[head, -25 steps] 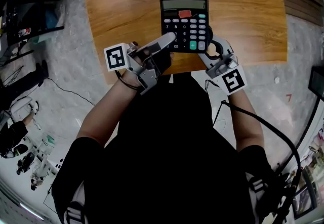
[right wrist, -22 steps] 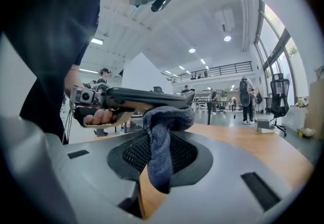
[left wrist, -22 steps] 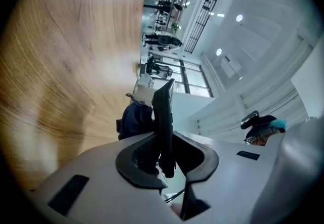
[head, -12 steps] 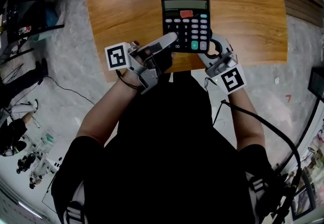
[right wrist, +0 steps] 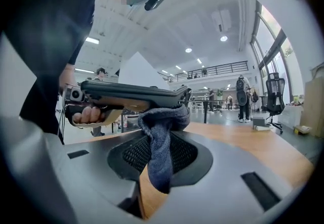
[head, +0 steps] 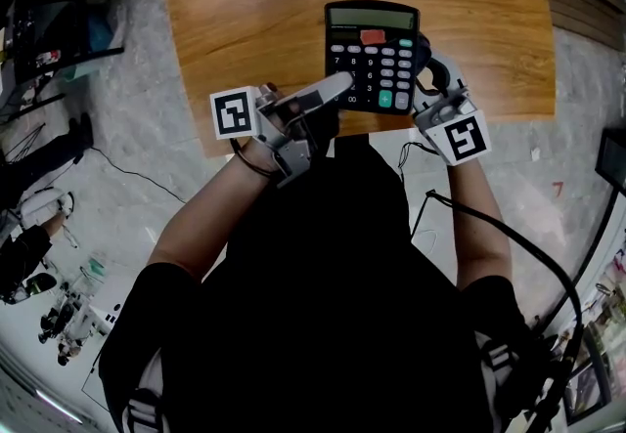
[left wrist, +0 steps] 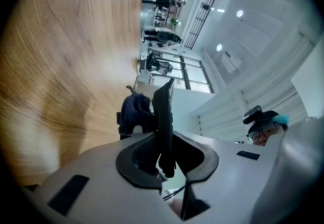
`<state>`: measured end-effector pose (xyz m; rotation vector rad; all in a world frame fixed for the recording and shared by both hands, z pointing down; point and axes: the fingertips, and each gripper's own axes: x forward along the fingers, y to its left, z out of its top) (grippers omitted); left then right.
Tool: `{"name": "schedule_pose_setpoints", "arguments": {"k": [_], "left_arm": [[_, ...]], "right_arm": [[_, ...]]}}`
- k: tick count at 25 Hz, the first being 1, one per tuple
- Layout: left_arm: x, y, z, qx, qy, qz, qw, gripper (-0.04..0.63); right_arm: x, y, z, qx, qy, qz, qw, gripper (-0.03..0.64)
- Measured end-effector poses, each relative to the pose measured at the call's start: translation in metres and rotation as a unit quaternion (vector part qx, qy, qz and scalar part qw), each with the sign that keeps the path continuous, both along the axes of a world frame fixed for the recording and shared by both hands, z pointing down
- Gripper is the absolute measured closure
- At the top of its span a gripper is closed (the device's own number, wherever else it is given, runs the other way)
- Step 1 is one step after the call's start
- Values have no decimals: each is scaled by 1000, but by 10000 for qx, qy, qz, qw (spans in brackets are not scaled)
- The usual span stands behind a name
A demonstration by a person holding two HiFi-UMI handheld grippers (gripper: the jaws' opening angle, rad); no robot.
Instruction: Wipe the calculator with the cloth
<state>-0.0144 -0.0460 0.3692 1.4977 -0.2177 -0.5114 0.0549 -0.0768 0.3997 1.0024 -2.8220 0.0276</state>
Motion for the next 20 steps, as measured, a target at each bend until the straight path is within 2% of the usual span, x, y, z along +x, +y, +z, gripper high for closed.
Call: {"name": "schedule_pose_setpoints", "arguments": {"k": [5, 10, 14, 17, 20], "left_arm": [[-1, -1, 2, 6, -111, -56, 9999, 525], [-1, -1, 2, 62, -188, -119, 9997, 525], [0, -1, 3, 20, -173, -83, 9998, 525], [0, -1, 3, 15, -125, -77, 9999, 525], [-1, -1, 5, 65, -177, -73, 9998, 525]], "right_arm": [[-21, 20, -9, 153, -141, -265, 9994, 529], [-43, 62, -4, -28, -43, -766, 9970, 529], [-20, 42, 1, -232, -96, -344, 9991, 529], [7, 18, -3, -112, -116, 109, 9998, 529], [16, 18, -9, 28, -119, 228, 9997, 529]]}}
